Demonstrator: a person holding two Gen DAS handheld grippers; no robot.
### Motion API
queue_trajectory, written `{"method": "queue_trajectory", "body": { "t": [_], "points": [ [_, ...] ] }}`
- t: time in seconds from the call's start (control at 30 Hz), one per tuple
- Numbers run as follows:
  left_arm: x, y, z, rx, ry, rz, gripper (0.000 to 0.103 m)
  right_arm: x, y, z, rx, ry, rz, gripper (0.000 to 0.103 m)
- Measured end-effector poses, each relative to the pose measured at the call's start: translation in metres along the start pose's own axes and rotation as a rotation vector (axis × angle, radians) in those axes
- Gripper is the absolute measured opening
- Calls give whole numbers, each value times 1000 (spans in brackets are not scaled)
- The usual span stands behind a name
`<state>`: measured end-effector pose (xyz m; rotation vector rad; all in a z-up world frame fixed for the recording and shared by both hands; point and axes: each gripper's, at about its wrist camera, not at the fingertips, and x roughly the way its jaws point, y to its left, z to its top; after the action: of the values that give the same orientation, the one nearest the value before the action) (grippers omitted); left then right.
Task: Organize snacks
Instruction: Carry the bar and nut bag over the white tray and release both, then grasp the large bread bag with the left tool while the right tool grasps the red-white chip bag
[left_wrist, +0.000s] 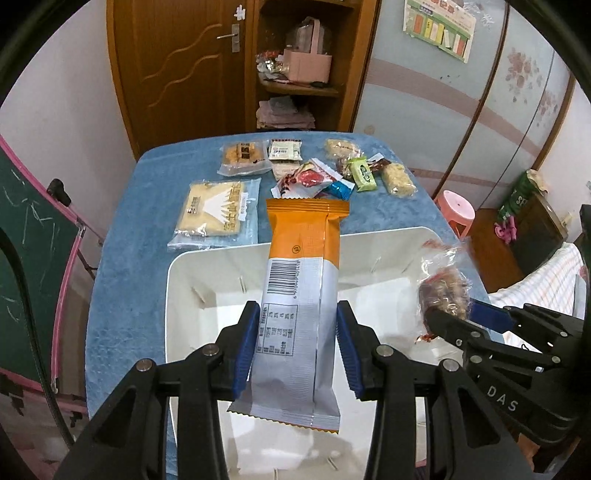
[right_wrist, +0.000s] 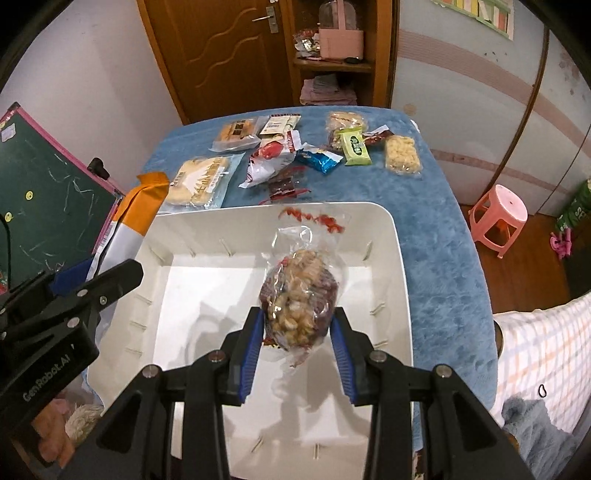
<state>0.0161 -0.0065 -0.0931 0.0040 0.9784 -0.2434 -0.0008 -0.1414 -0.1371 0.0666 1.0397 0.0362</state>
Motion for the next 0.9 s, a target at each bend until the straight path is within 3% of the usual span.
{"method": "queue_trajectory", "body": {
  "t": [0.13, 0.2, 0.27, 0.3, 0.43, 0.9],
  "points": [
    [4, 0, -1, -1, 15, 5, 40, 0, 0, 0, 2, 0, -6, 38],
    [5, -1, 0, 3, 18, 10, 48, 3, 0, 0, 5, 6, -2, 38],
    [6, -2, 0, 8, 19, 22, 82, 5, -1, 0, 10, 16, 4, 38],
    [5, -3, 0, 9, 12, 30, 85, 7, -1, 0, 14, 22, 5, 39],
    [2, -3, 0, 13, -2, 28, 86, 9, -4, -2, 26, 33, 8, 45],
    [0, -4, -2, 6, -7, 10, 86, 10, -5, -2, 32, 35, 7, 46]
  ]
}}
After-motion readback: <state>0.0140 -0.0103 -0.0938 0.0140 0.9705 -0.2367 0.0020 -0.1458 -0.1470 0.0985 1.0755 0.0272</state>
